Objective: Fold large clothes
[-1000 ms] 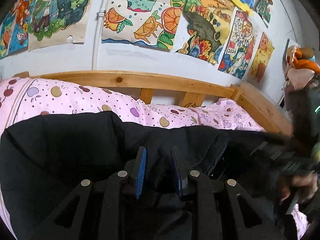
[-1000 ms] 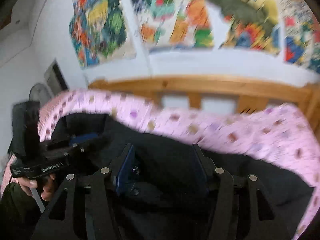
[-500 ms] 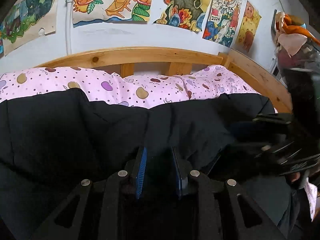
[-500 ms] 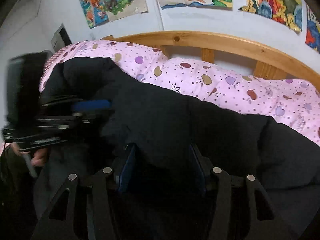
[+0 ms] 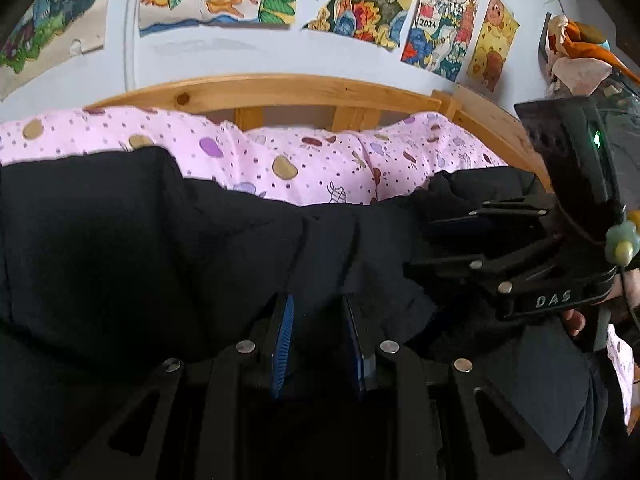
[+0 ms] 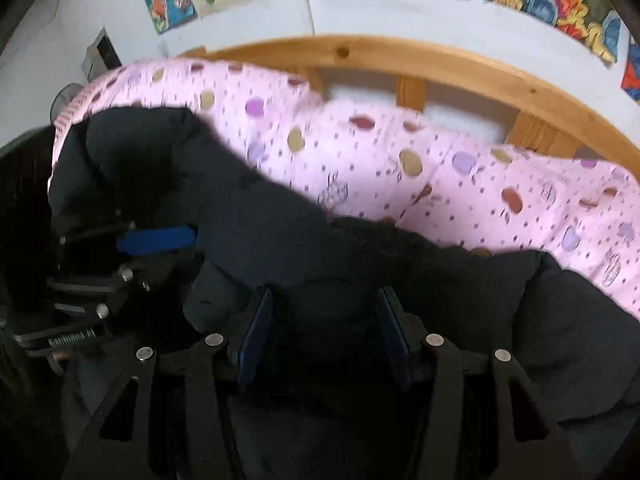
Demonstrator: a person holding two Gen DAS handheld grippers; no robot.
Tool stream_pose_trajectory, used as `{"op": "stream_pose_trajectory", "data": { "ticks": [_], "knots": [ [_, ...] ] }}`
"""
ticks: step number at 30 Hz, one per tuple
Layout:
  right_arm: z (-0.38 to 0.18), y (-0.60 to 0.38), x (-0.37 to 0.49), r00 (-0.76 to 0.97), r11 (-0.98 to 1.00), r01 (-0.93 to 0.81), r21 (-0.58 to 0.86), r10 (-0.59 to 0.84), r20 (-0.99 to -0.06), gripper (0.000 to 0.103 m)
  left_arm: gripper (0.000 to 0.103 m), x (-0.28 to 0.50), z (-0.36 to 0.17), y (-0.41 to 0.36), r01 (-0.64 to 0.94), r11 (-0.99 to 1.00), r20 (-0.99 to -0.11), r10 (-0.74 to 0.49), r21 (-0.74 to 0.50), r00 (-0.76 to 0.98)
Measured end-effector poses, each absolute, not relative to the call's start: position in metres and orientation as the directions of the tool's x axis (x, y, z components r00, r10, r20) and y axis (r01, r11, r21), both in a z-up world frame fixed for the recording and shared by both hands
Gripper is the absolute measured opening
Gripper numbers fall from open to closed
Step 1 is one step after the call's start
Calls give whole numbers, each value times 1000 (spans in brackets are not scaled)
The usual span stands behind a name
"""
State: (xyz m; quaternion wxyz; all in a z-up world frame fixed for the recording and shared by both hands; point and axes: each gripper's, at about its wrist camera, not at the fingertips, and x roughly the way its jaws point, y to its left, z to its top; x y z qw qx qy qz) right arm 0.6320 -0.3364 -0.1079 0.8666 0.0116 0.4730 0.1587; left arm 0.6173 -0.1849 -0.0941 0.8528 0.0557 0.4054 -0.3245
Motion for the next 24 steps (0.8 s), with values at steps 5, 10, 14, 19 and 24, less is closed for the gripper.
{"op": "stream_pose_trajectory", "data": {
  "ticks": [5,10,14,19,24],
  "knots": [
    [-136,-334,633,498,945,-276,174,295,-815,49,21,626,-111,-194,581,799,-770,-465,-153,436],
    [-146,-333,627,542,948,-267,171,295,-787,48,21,621,-107,-190,575,798,-748,-491,-181,446],
    [-127,-339,609,608,939,-290,184,329,-723,50,22,615,-88,-169,527,801,-703,-548,-284,454],
    [-102,-340,587,692,953,-276,128,289,-662,59,29,601,-68,-162,484,832,-679,-521,-270,517],
    [-80,-351,567,736,972,-211,100,226,-638,71,89,573,-46,-154,424,878,-620,-464,-223,633]
  ]
}}
